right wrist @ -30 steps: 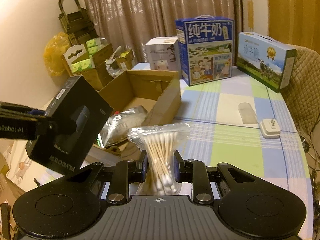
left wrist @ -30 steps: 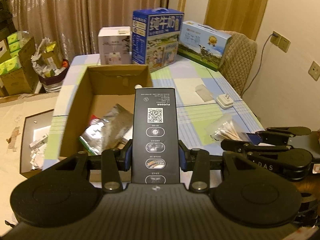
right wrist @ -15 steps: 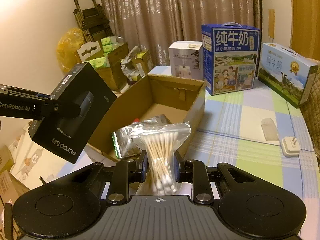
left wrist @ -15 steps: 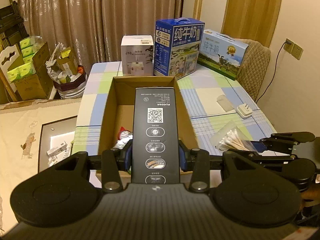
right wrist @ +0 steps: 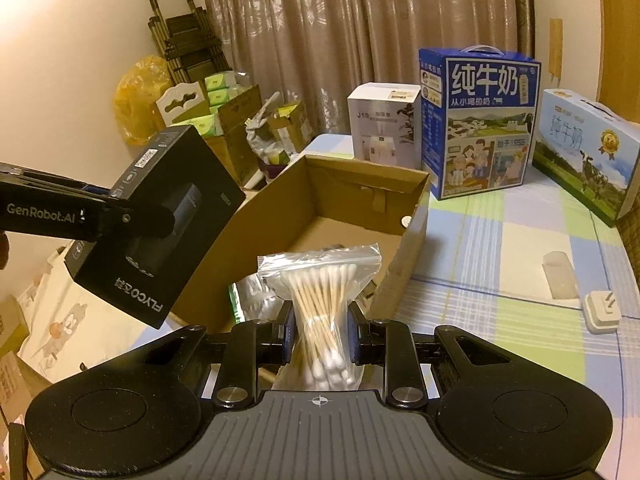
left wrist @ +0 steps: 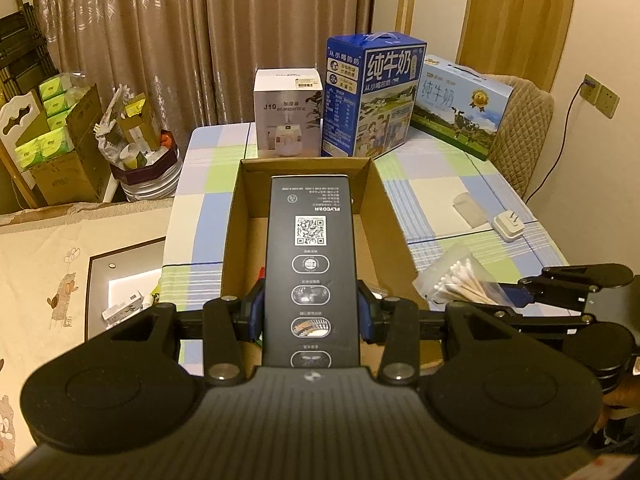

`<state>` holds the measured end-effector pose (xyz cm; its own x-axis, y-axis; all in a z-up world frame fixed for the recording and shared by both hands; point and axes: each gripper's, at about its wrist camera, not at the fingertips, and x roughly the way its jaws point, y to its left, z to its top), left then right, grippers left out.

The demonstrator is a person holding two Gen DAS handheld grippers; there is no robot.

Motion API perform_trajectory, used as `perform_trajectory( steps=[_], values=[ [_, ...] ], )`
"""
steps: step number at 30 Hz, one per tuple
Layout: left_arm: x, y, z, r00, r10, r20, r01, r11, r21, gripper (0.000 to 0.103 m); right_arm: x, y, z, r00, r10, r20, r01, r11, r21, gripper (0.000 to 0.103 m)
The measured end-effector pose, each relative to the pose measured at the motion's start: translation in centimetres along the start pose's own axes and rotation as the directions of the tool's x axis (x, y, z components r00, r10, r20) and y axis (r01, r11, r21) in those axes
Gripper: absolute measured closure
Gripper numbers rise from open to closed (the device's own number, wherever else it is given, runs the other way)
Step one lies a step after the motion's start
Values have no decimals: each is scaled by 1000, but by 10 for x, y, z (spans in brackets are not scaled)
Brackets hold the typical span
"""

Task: Organize objects
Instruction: 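Lower the black box into the cardboard box with the left tool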

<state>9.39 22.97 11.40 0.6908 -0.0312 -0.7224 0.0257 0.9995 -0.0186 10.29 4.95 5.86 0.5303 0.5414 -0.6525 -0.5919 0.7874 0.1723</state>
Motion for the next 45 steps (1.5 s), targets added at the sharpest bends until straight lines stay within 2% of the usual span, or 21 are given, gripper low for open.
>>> perform_trajectory(
  steps=[12, 31, 33, 35, 45],
  values=[
    [27, 12, 13, 1000, -3, -26, 3, 1000, 13, 65, 27, 1, 11, 1000, 3, -9, -2, 1000, 24, 81],
    [60, 22, 14, 997, -11, -70, 12, 1000, 6, 65, 52, -4, 13, 1000, -4, -30, 6, 999, 48, 81],
    [63, 22, 14, 998, -5, -69, 6, 1000, 8, 64, 54, -4, 14, 1000, -6, -30, 7, 999, 51, 81],
    [65, 25, 14, 998, 5, -59, -6, 1000, -5, 53, 54, -6, 14, 1000, -8, -30, 9, 999, 53, 81],
    [62, 32, 13, 999, 17, -41, -18, 1000, -24, 52, 56, -8, 14, 999, -9, -33, 11, 998, 65, 81]
  ],
)
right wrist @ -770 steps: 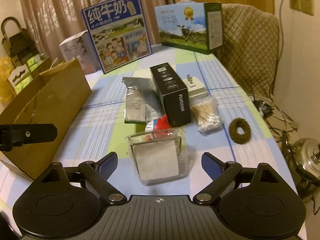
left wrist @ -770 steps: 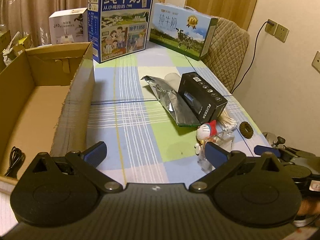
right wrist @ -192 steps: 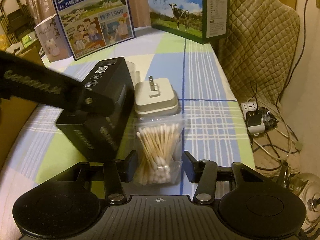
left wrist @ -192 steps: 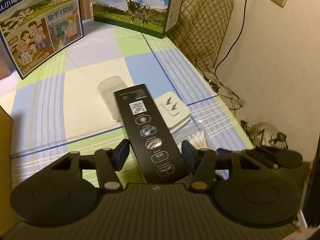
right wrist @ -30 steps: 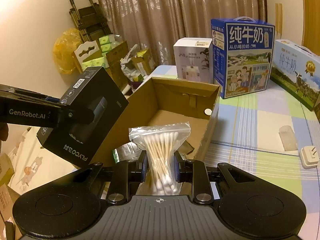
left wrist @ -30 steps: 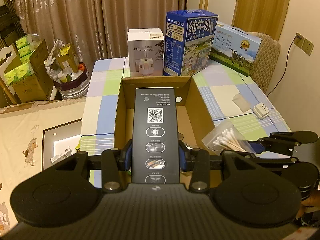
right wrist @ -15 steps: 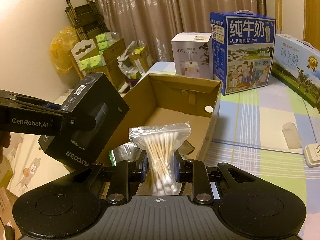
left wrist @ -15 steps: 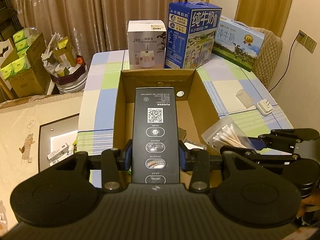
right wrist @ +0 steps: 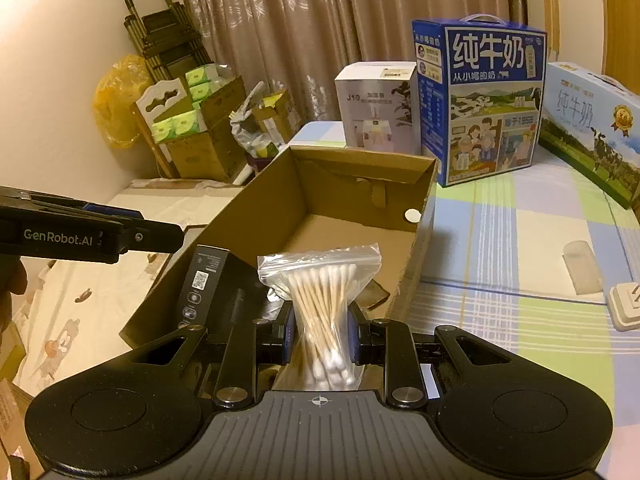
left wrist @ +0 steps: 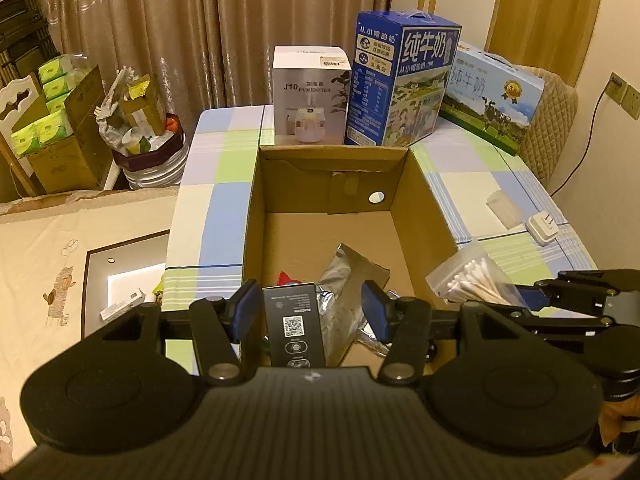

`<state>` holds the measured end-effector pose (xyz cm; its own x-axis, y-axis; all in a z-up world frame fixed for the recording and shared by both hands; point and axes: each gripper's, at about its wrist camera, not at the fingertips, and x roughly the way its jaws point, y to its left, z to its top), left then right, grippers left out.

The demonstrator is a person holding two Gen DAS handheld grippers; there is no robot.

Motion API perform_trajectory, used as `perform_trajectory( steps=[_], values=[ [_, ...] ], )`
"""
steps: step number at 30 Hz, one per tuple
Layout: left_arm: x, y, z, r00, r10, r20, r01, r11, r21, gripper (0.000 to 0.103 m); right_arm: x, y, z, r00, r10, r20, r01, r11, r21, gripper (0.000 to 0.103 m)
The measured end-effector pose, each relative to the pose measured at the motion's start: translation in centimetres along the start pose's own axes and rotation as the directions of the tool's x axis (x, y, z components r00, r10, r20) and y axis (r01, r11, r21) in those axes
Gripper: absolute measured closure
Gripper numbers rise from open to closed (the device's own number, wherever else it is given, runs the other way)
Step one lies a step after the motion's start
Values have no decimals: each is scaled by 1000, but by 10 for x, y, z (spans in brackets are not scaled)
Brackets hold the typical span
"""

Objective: Organize objects

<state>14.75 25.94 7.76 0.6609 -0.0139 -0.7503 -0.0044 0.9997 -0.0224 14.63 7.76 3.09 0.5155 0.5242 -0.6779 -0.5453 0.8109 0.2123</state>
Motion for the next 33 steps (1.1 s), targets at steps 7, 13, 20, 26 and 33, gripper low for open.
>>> perform_trajectory(
  steps=[7, 13, 20, 26, 33],
  values=[
    [-3, 4, -1, 1000, 7, 4, -7, 1000, -11, 51, 0, 3, 5, 999, 32, 29, -33, 999, 23, 80],
    [-5, 12, -7, 1000, 20, 9, -19, 999, -34, 48, 3, -2, 7, 995, 58, 80, -65, 994, 88, 38],
    [-10, 12, -19, 1000, 23, 11, -23, 998, -57, 41, -6, -13, -2, 997, 40, 60, -47, 991, 125, 38],
    [-21, 5, -31, 1000, 16, 16, -14, 997, -79, 31, -24, -24, -18, 999, 18, 38, -24, 988, 156, 38],
    [-38, -10, -42, 999, 14, 35, -10, 995, -100, 19, -50, -32, -32, 999, 6, 46, -14, 986, 168, 38]
  ],
)
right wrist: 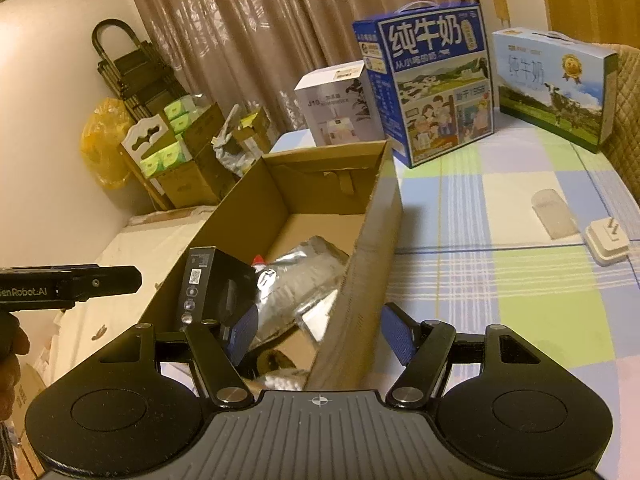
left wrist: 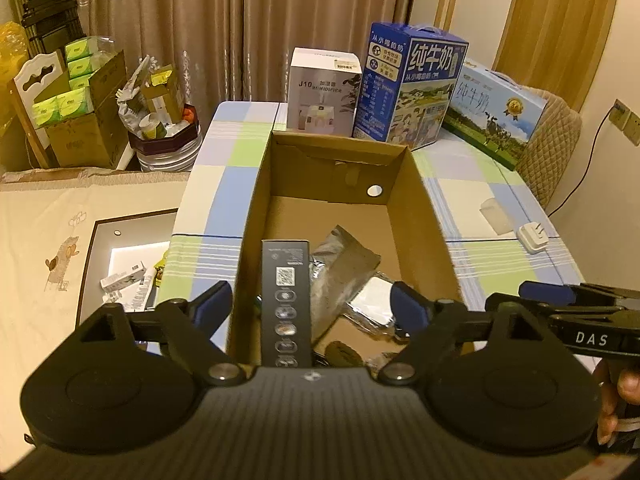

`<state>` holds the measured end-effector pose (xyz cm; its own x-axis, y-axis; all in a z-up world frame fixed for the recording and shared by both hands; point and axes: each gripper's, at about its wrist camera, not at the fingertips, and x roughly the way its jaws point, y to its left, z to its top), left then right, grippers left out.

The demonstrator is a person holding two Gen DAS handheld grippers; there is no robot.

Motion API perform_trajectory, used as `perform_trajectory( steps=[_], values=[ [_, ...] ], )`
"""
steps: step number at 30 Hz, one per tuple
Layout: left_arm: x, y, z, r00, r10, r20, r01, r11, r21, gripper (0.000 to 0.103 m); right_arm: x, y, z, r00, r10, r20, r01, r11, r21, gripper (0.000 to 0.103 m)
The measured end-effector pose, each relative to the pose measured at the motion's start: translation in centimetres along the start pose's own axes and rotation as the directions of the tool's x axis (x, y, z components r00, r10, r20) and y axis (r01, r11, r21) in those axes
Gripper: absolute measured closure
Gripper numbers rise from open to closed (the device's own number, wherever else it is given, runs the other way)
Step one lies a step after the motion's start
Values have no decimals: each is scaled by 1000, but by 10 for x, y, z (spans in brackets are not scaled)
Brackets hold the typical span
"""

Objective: Organize objects

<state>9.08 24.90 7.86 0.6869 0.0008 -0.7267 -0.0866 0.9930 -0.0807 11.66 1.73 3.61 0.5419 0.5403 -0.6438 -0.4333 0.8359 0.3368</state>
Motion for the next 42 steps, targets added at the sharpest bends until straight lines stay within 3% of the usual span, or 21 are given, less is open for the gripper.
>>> perform_trajectory(
  steps=[17, 27, 42],
  values=[
    [-30, -43, -27, 999, -9, 36, 10, 999, -37, 1, -50, -26, -27, 999, -53, 3, 53, 999, -2, 38],
    [-33, -87, -22, 996, -68, 66, 68, 998, -2, 1, -80, -67, -38, 991, -131, 30, 128, 989, 68, 38],
    [-4, -157, -11, 988, -148, 35, 145, 987, 71, 1, -123, -140, -40, 966, -246, 73, 227, 952, 204, 38]
  ],
)
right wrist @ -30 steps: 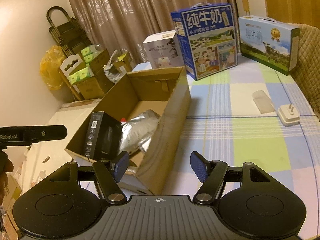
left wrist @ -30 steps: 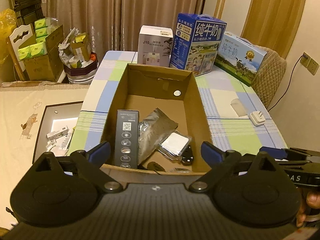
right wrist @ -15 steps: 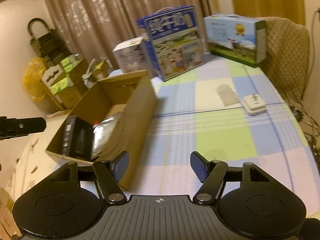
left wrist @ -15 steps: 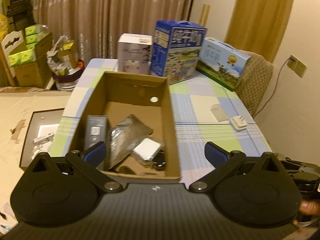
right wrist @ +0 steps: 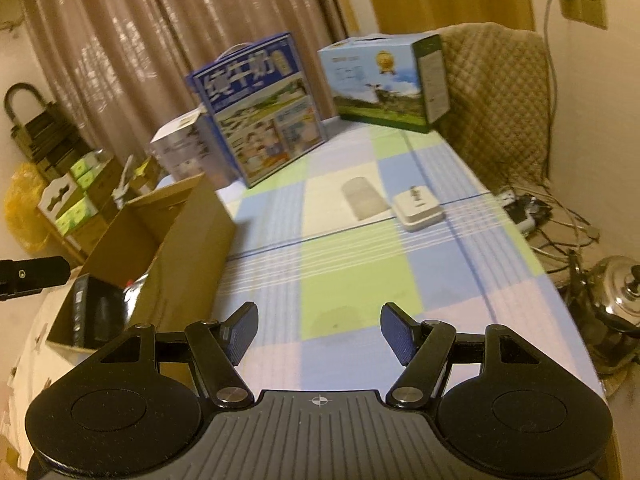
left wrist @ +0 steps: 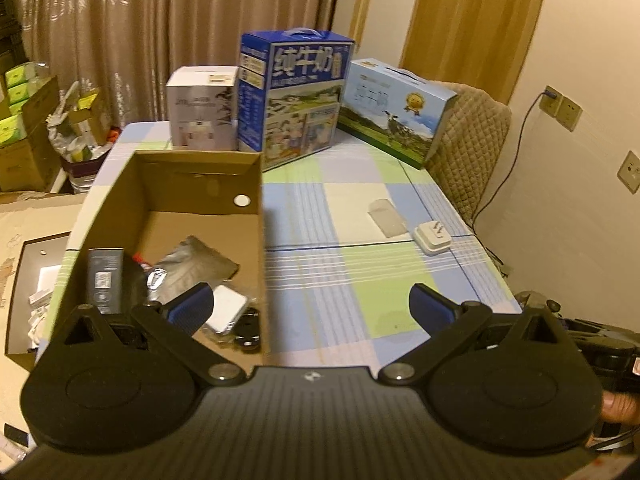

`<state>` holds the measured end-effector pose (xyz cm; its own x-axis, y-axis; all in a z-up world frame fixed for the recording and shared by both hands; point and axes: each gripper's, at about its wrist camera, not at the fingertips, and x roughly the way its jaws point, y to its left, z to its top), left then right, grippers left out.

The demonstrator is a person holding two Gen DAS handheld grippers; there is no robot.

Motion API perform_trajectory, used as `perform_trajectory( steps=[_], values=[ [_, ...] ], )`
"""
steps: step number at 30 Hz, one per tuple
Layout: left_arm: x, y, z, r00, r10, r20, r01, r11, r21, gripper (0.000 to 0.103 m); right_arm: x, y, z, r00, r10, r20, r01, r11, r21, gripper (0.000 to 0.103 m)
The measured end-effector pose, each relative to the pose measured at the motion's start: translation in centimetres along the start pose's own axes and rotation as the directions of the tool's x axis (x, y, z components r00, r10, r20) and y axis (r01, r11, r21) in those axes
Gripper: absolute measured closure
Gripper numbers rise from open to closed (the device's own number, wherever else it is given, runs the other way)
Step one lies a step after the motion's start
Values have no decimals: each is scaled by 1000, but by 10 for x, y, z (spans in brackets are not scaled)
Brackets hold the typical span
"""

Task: Organize objects
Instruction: 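Move both open tools back over the table toward the white plug and clear cup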

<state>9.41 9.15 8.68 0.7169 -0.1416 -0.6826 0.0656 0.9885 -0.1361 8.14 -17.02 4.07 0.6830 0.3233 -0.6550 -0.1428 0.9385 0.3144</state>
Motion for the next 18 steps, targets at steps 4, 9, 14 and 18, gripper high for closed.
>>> perform_trajectory(
  steps=[4, 9, 14, 18],
  values=[
    [14, -15, 6, 1000, -11, -7, 11, 1000, 11, 1, -1, -19, 7, 1000, -20, 14, 20, 999, 25, 38],
    [36, -35, 13, 999, -25, -22, 25, 999, 25, 1, 5, -42, 20, 999, -48, 24, 47, 998, 36, 38],
    [63, -52, 22, 999, -29, -27, 30, 999, 39, 1, 20, -62, 32, 998, -68, 17, 68, 997, 28, 38],
    [91, -65, 30, 999, -22, -41, 25, 998, 60, 1, 38, -76, 42, 997, -80, -6, 80, 997, 10, 38]
  ],
)
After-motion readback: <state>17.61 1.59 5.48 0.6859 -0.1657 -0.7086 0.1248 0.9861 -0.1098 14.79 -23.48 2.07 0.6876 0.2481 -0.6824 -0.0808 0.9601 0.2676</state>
